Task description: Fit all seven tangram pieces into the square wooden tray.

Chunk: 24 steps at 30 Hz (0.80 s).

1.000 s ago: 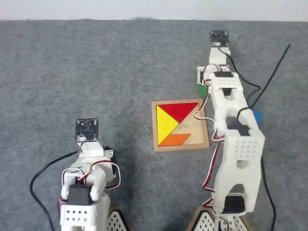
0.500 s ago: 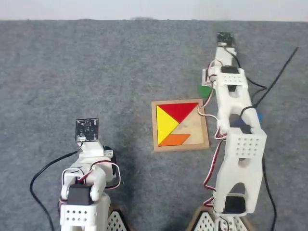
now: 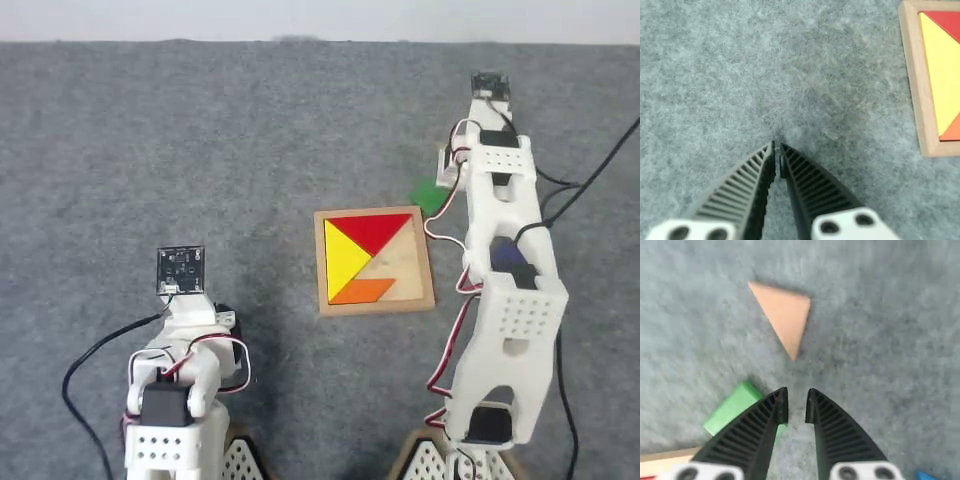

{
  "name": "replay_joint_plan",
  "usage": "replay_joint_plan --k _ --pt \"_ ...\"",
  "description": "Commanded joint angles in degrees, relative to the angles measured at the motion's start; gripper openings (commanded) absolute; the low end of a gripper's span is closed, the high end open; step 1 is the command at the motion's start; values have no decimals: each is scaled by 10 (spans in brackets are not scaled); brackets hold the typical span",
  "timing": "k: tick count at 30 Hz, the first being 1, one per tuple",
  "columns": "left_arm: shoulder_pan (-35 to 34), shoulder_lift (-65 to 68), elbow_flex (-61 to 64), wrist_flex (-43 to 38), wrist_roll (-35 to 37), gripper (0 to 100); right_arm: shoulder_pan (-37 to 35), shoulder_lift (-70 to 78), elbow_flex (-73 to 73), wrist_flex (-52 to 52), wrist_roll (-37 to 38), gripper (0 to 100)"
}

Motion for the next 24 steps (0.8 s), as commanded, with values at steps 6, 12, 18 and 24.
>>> replay_joint_plan --k 6,12,18,24 --pt "-4 -11 -7 1 -6 14 -34 -23 -13 -140 -3 74" --pt "-4 -11 -7 1 -6 14 -32 51 -15 -258 -2 74" --pt "-4 -11 -7 1 -6 14 -12 117 -53 -268 -4 74" --pt "-4 -11 -7 1 -6 14 22 166 -144 -160 -4 70"
